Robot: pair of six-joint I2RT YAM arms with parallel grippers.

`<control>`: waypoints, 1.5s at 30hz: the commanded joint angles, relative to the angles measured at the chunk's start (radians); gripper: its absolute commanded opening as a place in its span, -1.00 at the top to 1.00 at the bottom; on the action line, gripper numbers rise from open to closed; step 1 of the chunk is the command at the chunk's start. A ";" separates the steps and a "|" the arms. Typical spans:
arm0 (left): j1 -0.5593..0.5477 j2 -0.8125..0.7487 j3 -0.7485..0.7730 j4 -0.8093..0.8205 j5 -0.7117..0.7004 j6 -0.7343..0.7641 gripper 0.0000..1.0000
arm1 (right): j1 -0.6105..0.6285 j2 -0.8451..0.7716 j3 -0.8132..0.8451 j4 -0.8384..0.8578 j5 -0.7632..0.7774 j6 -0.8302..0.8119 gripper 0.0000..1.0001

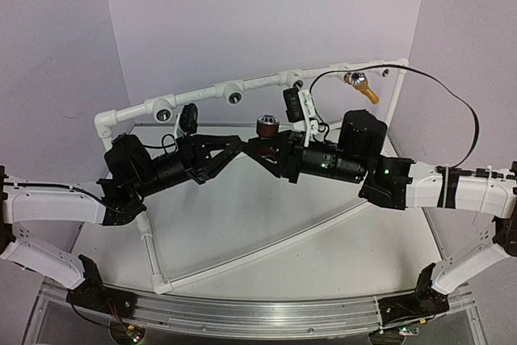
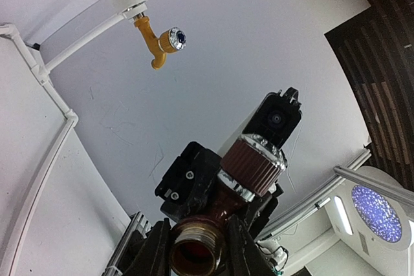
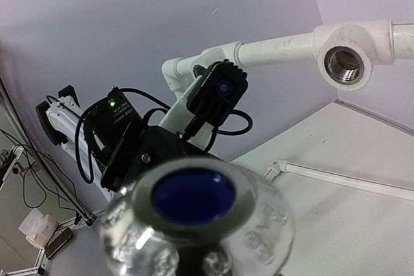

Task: Install the water faucets
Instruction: Pass from the left arm to the right, then hold the pipe with the faucet installed at the center of the board.

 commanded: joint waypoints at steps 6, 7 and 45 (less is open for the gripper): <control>-0.015 -0.065 -0.018 -0.009 0.010 0.048 0.37 | 0.008 -0.038 0.025 0.017 0.110 -0.045 1.00; -0.014 -0.077 -0.022 -0.038 0.003 0.061 0.20 | 0.008 -0.054 0.017 0.007 0.129 -0.056 1.00; -0.211 0.452 0.227 -0.864 -0.230 1.101 -0.60 | 0.285 0.088 0.475 -0.509 0.930 -1.642 1.00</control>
